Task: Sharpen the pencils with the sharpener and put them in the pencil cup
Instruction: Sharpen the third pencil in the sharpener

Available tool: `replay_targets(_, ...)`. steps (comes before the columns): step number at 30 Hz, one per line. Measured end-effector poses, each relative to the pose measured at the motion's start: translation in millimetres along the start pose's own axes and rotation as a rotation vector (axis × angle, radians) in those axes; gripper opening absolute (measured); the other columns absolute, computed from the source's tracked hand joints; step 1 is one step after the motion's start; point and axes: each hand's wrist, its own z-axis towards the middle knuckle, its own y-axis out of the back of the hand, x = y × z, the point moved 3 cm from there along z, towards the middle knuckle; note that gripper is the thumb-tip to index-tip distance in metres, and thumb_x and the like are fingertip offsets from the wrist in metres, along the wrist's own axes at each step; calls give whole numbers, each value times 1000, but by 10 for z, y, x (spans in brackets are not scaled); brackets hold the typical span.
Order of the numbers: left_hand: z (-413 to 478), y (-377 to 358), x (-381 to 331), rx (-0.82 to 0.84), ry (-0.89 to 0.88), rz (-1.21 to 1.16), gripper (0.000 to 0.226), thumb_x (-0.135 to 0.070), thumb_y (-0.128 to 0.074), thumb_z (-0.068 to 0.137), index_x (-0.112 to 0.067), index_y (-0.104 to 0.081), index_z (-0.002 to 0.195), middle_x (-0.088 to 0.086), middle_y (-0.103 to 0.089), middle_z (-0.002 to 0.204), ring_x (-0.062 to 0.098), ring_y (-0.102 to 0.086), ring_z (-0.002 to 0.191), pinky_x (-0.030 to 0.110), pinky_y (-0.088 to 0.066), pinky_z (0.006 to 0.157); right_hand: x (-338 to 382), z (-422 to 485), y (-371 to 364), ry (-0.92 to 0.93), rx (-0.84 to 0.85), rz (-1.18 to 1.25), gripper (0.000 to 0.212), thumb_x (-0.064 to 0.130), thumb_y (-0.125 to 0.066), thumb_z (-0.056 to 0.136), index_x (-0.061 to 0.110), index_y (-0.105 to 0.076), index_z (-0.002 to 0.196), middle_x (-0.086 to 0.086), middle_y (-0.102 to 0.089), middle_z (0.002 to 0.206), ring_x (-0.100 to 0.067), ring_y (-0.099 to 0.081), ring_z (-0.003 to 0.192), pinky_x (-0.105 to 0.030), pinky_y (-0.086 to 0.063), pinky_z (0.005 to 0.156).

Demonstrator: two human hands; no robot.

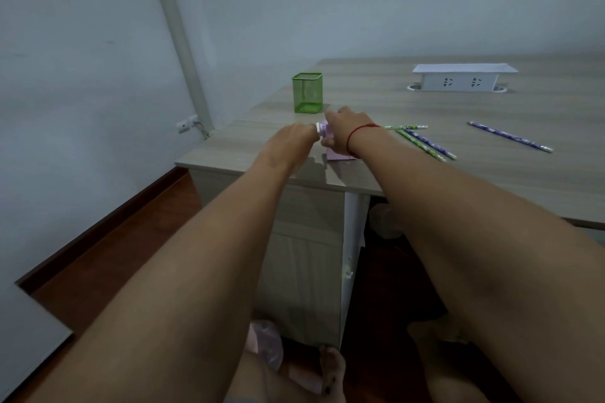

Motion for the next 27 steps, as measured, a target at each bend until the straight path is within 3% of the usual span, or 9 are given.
replay_targets(6,-56,-141,-2,145,6,-37,23,-10,-41,99,1,-59,109,22,-64,103,37,-61,92,38,-44,75,-10,34,-43,-4,-17,32,43,35,-47,92,13,-47,129,-16,-50,131,-36,-52,117,-43,-45,95)
replay_targets(9,-21,-269,50,194,-24,3,22,-15,-46,98,-2,-63,103,17,-65,103,27,-63,88,31,-47,75,-11,26,-88,9,-71,43,44,33,-46,92,11,-47,130,-17,-50,131,-36,-52,118,-43,-45,94)
replay_targets(13,76,-372,89,240,20,59,30,-20,-43,99,-3,-65,107,20,-63,105,35,-61,96,39,-46,80,-40,46,-160,19,-143,72,41,33,-49,89,12,-50,124,-15,-53,128,-35,-51,118,-42,-44,95)
replay_targets(18,337,-346,187,356,8,169,34,-29,-41,99,-5,-62,111,18,-63,111,34,-60,102,38,-44,82,-55,34,-188,36,-180,76,42,33,-50,88,13,-50,124,-11,-52,129,-34,-52,114,-42,-45,90)
replay_targets(24,599,-186,284,223,-168,400,20,-13,-46,95,-5,-62,103,16,-68,102,36,-66,93,41,-51,74,-61,63,-184,35,-176,37,43,32,-51,88,14,-47,127,-11,-50,131,-34,-53,113,-42,-45,89)
replay_targets(27,679,-42,320,106,-205,410,25,-9,-42,96,-9,-61,112,16,-66,108,37,-64,99,41,-49,72,-57,82,-150,31,-138,43,42,30,-47,93,15,-44,132,-11,-49,133,-32,-51,118,-41,-44,93)
